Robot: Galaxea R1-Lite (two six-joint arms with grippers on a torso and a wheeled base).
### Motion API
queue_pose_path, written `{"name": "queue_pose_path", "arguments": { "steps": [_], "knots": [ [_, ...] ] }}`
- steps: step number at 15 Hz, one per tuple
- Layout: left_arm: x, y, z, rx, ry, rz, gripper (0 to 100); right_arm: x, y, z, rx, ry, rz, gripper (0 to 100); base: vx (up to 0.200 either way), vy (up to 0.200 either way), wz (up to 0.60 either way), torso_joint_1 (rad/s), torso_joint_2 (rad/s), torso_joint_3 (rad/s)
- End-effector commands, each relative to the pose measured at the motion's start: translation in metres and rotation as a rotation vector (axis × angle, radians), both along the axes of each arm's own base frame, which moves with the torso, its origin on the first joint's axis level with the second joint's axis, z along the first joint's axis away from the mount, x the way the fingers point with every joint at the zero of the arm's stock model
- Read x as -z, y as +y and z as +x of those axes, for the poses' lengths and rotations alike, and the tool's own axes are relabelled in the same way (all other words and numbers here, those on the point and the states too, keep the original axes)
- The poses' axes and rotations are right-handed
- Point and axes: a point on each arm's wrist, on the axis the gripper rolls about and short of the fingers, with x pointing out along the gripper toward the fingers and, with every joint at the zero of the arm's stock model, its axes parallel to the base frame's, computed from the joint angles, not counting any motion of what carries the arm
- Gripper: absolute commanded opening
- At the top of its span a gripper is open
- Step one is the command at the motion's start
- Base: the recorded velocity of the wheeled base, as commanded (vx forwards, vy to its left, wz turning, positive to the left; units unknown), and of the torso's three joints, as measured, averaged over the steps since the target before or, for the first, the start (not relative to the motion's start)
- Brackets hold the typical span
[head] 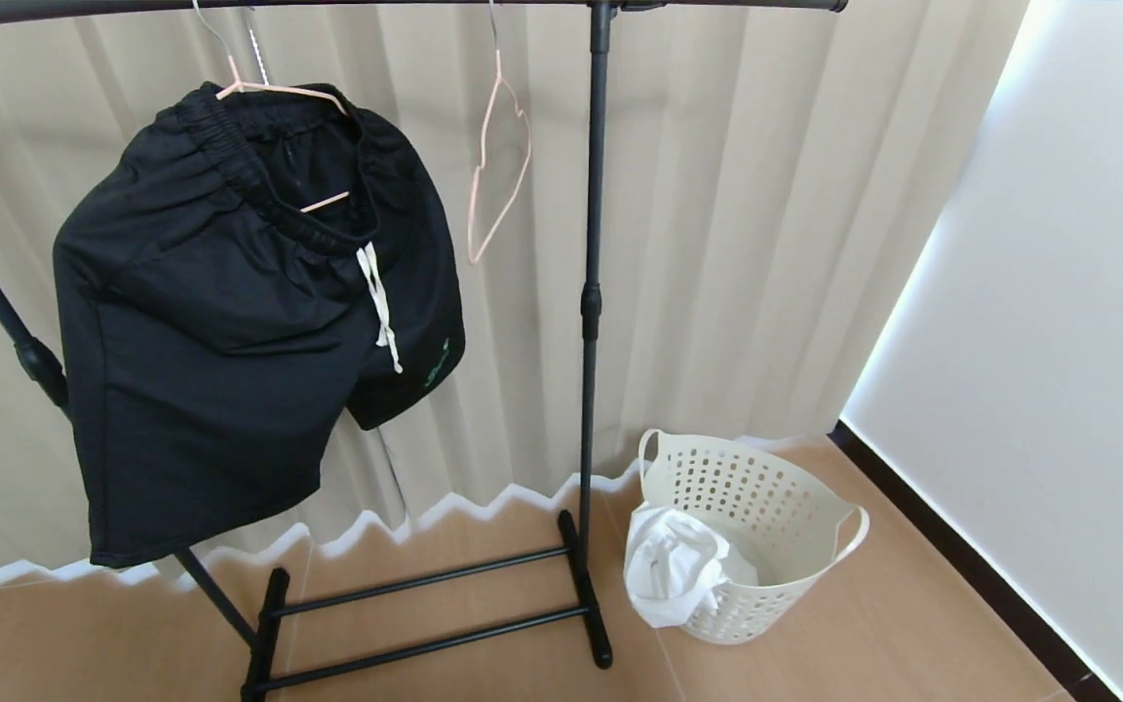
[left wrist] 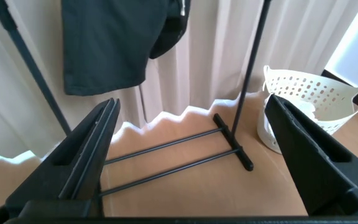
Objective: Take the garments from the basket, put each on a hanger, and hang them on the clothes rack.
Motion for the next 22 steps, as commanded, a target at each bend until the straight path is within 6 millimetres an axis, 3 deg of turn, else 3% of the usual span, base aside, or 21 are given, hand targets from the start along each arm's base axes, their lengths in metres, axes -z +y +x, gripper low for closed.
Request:
{"name": "queue_pose_path", "arguments": {
  "steps": [1, 5, 10, 18, 22],
  "knots": [
    [0.0, 0.0, 0.0001, 0.0, 0.002, -0.001, 100, -0.0001, 0.0, 0.0001, -0.001, 0.001, 0.0, 100, 0.2, 0.0, 0.0, 0.002, 0.0, -0.002],
    [0.0, 0.0, 0.0001, -0.001, 0.002, -0.002, 100, -0.0001, 0.0, 0.0001, -0.001, 0.001, 0.0, 100, 0.2, 0.05, 0.0, 0.005, 0.0, 0.002],
    [0.0, 0.0, 0.0001, 0.0, 0.002, -0.001, 100, -0.0001, 0.0, 0.0001, -0.001, 0.001, 0.0, 100, 0.0, 0.0, 0.0, -0.013, 0.03, 0.026],
    [0.0, 0.0, 0.0001, 0.0, 0.002, -0.002, 100, -0.0001, 0.0, 0.0001, -0.001, 0.001, 0.0, 100, 0.0, 0.0, 0.0, -0.079, 0.38, 0.295],
    [0.0, 0.0, 0.0001, 0.0, 0.002, -0.001, 100, -0.0001, 0.0, 0.0001, -0.001, 0.001, 0.0, 100, 0.0, 0.0, 0.0, -0.007, 0.06, -0.012]
  ]
}}
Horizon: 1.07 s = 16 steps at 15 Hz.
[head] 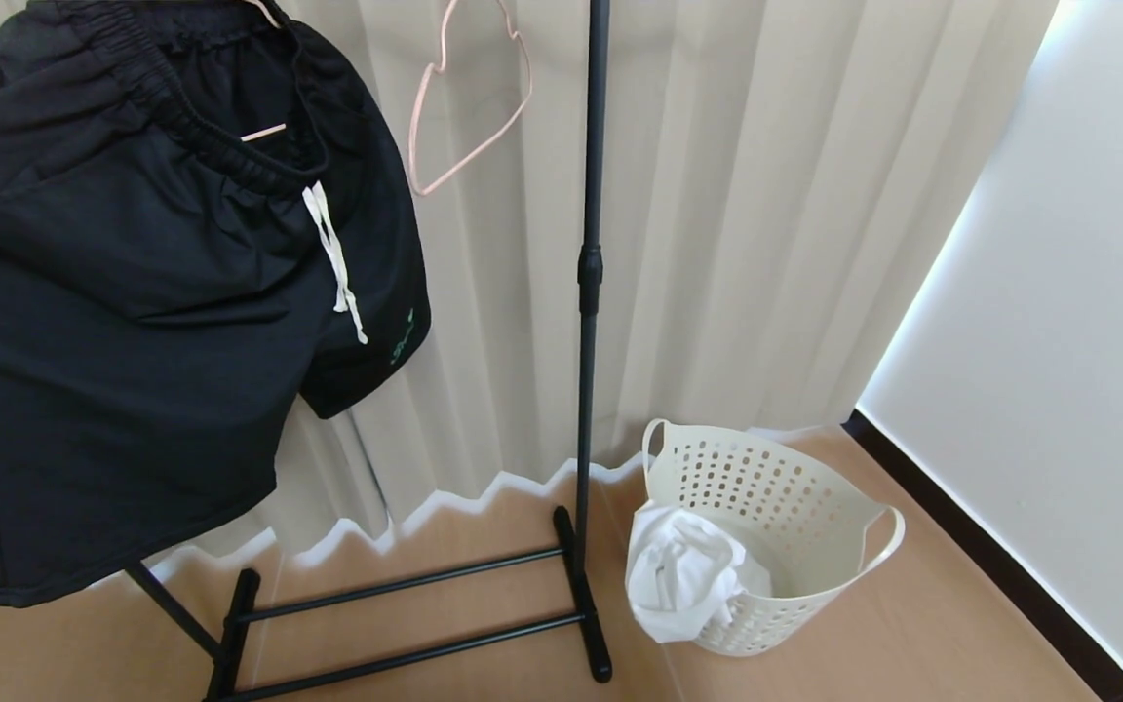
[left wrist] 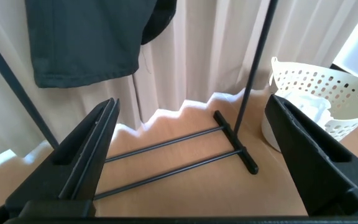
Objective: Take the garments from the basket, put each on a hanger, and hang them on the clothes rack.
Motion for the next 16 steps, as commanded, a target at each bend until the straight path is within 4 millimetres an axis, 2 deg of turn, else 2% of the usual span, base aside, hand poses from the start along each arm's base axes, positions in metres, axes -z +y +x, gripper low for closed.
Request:
{"name": "queue_pose_path", "arguments": {
  "steps": [1, 16],
  "knots": [
    [0.0, 0.0, 0.0001, -0.002, 0.001, -0.001, 100, 0.0, 0.0, 0.0001, -0.001, 0.002, 0.0, 100, 0.0, 0.0, 0.0, 0.002, 0.02, -0.154],
    [0.0, 0.0, 0.0001, -0.005, 0.002, -0.01, 100, 0.0, -0.0001, 0.0001, 0.001, 0.002, 0.004, 100, 0.0, 0.0, 0.0, 0.005, 0.0, -0.194]
  ]
}}
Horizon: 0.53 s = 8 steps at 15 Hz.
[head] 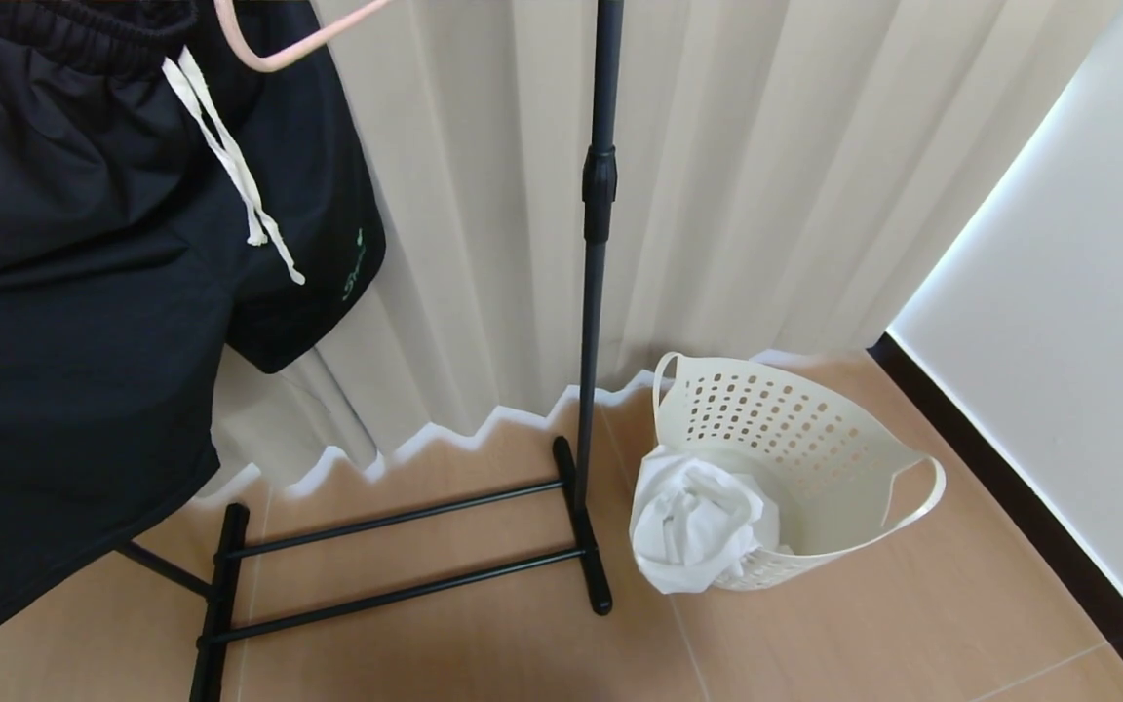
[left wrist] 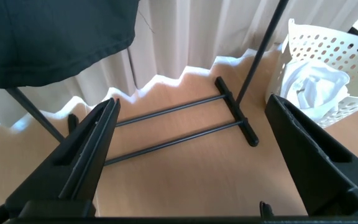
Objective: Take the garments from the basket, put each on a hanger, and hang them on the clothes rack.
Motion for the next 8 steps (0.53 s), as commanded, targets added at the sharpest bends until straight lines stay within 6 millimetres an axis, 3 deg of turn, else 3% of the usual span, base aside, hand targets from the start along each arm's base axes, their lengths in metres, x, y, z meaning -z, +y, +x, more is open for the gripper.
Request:
{"name": "queue_pose_path", "arguments": {
  "steps": [1, 8],
  "knots": [
    [0.0, 0.0, 0.0001, -0.001, 0.002, -0.002, 100, -0.0001, 0.0, 0.0001, -0.001, 0.001, 0.0, 100, 0.0, 0.0, 0.0, 0.002, 0.0, -0.198],
    [0.0, 0.0001, 0.0001, -0.004, 0.002, -0.004, 100, 0.0003, -0.0001, 0.0003, 0.001, -0.001, -0.014, 100, 0.0, 0.0, 0.0, 0.002, 0.0, -0.197]
  ]
}}
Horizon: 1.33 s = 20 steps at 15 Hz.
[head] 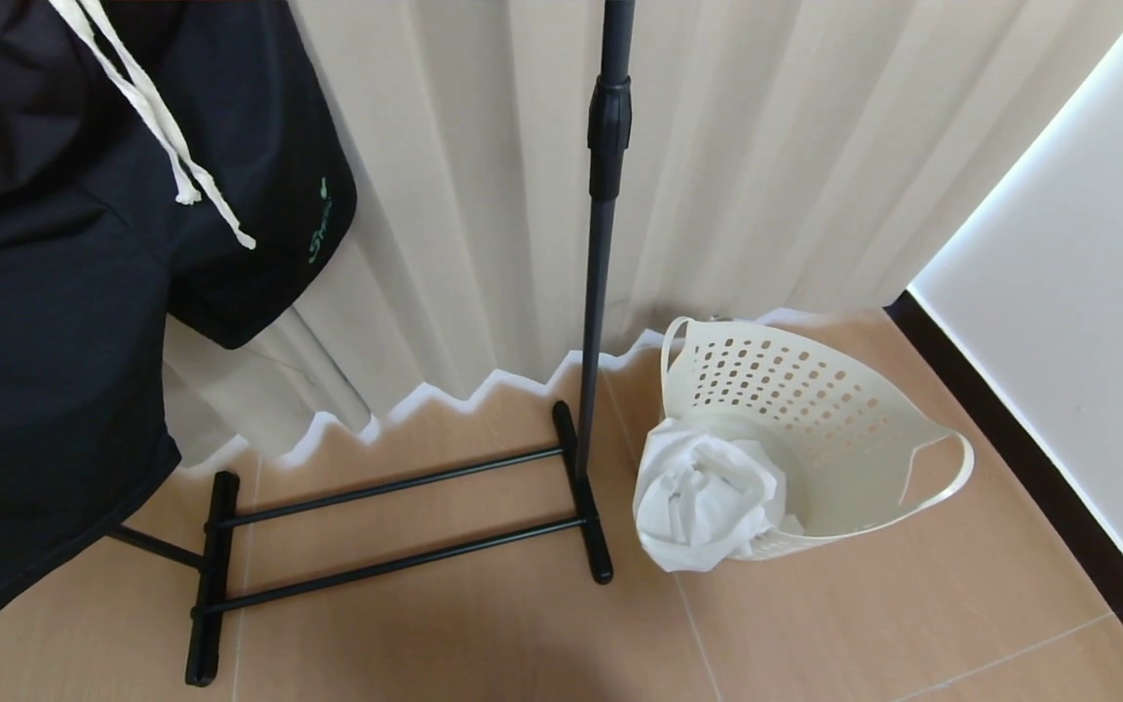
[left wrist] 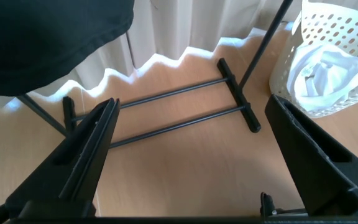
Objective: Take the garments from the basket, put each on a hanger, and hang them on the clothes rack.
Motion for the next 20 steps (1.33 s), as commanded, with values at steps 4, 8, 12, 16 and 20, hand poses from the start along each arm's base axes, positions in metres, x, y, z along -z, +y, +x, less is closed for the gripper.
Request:
{"name": "queue_pose_path", "arguments": {
  "steps": [4, 8, 12, 16, 20],
  "knots": [
    [0.0, 0.0, 0.0, -0.001, 0.002, -0.004, 100, -0.002, 0.0, 0.005, -0.004, 0.087, -0.04, 100, 0.0, 0.0, 0.0, 0.0, 0.01, -0.143],
    [0.0, 0.0, 0.0, -0.001, -0.001, 0.002, 100, -0.065, 0.01, 0.117, -0.149, 0.457, -0.237, 100, 0.0, 0.0, 0.0, 0.0, 0.0, 0.0],
    [0.0, 0.0, 0.0, -0.001, -0.001, 0.002, 100, -0.069, 0.038, 0.209, -0.393, 0.514, -0.667, 100, 0.0, 0.0, 0.0, 0.0, 0.0, 0.0],
    [0.0, 0.0, 0.0, -0.003, -0.001, 0.002, 100, -0.045, 0.084, 0.286, -0.498, 0.576, -0.915, 100, 0.0, 0.0, 0.0, 0.0, 0.0, 0.0],
    [0.0, 0.0, 0.0, -0.003, -0.001, 0.002, 100, -0.009, 0.112, 0.358, -0.391, 0.652, -0.995, 100, 0.0, 0.0, 0.0, 0.0, 0.0, 0.0]
  ]
}}
